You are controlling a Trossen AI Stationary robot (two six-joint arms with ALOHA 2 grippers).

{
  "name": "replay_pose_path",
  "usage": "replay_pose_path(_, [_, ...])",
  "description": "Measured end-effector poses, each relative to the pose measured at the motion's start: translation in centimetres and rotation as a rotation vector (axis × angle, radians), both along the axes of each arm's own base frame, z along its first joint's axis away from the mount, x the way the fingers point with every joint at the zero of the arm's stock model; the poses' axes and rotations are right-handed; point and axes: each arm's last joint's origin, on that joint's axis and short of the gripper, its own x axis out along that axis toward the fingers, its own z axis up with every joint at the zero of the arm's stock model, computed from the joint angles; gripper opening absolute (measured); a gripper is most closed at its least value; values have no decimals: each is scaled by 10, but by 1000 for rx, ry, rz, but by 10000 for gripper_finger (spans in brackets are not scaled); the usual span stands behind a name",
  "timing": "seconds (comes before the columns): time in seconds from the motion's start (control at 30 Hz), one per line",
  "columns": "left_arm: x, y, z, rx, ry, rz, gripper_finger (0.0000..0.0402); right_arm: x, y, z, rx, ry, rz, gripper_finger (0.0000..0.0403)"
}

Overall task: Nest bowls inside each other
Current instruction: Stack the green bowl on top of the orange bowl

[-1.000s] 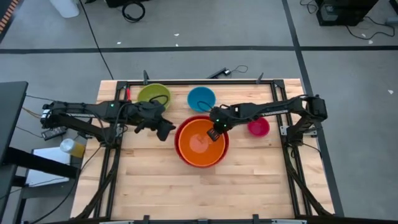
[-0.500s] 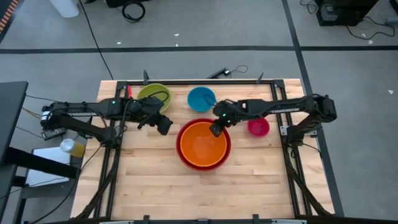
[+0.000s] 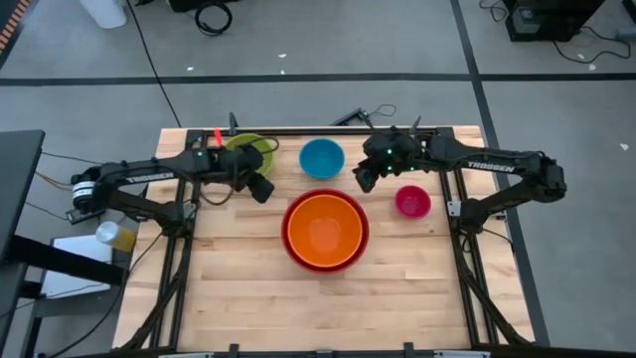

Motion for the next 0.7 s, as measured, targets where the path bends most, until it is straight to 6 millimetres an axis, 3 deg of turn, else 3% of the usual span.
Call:
replay_pose_path(0.2, [7,17,-22,-19,97,22,151,-9,-9,-4,-50,91,38,151])
replay_pose_path(0.43, [12,23,-20,-76,8,95,151,-13,-18,-6,-100,127,76,151])
replay_pose_path(0.7, [11,28,-6,-81,-37,143,151,21,-53,-34,9,-31,20,151])
